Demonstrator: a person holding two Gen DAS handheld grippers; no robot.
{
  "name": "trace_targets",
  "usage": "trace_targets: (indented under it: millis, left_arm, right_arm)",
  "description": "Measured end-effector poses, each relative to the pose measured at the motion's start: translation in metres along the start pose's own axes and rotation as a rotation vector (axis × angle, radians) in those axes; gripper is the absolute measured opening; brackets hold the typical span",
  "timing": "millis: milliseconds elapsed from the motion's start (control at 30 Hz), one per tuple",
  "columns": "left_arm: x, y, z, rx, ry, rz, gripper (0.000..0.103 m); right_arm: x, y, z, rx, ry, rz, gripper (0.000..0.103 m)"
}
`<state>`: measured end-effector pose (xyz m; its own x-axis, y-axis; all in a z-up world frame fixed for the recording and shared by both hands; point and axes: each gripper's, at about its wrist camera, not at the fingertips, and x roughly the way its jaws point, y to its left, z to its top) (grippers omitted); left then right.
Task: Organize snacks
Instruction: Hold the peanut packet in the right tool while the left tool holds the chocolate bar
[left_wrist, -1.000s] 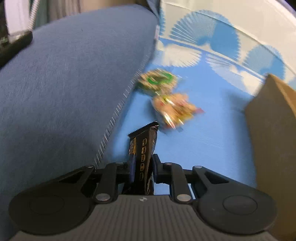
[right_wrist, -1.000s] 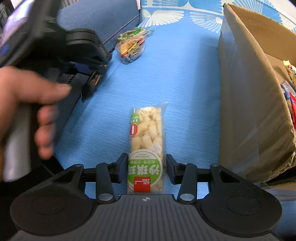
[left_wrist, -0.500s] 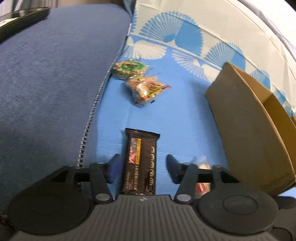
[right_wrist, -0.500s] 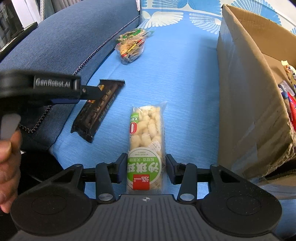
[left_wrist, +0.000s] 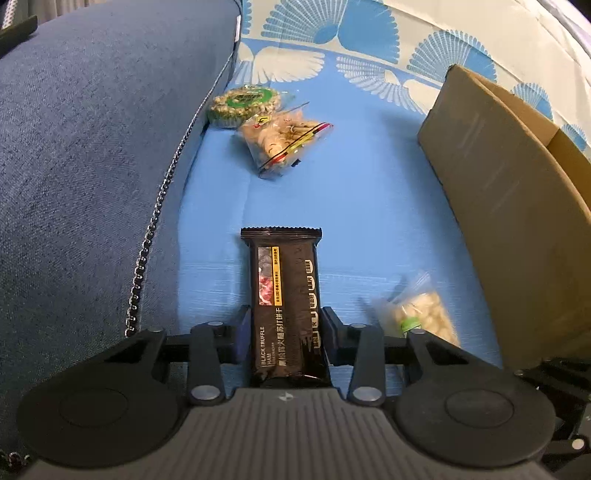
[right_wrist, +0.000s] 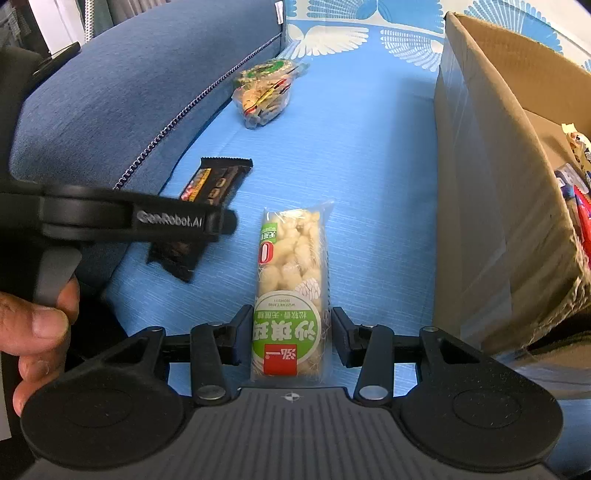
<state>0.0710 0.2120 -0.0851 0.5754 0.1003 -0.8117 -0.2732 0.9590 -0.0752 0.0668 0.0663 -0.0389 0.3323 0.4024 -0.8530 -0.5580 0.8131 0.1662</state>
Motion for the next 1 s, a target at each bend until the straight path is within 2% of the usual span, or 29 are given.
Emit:
trace_targets:
  millis: [33,100,233,333,433,500,1000]
  left_arm:
    - [-0.001,0.000,0.000,0.000,-0.001,-0.004,0.043]
    - [-0.005,0.001,-0.002,-0.008,-0.005,-0.015,0.043]
    - [-0.014,0.007,-0.007,-0.052,0.017,-0.052,0.043]
    - [-0.019,0.007,-0.011,-0.059,0.040,-0.072,0.043]
    - [-0.021,0.003,-0.014,-0.040,0.049,-0.070,0.043]
    - [-0.018,0.001,-0.014,-0.028,0.058,-0.060,0.043]
    - [-0.014,-0.002,-0.014,-0.019,0.055,-0.053,0.049]
  right_arm:
    - [-0.001,0.000,-0.001,0.001,-0.008,0.000,0.046]
    - [-0.004,0.000,-0.002,0.003,-0.028,0.004,0.039]
    - [-0.011,0.002,-0.004,-0.007,-0.073,0.000,0.038]
    - [-0.011,0.001,-0.006,0.000,-0.071,0.005,0.038]
    - [-0.007,-0.001,-0.005,0.016,-0.057,-0.001,0.040]
    - [-0.005,-0.002,-0.005,0.027,-0.049,-0.004,0.049]
    - [0.003,0.000,-0.005,0.023,-0.035,-0.011,0.049]
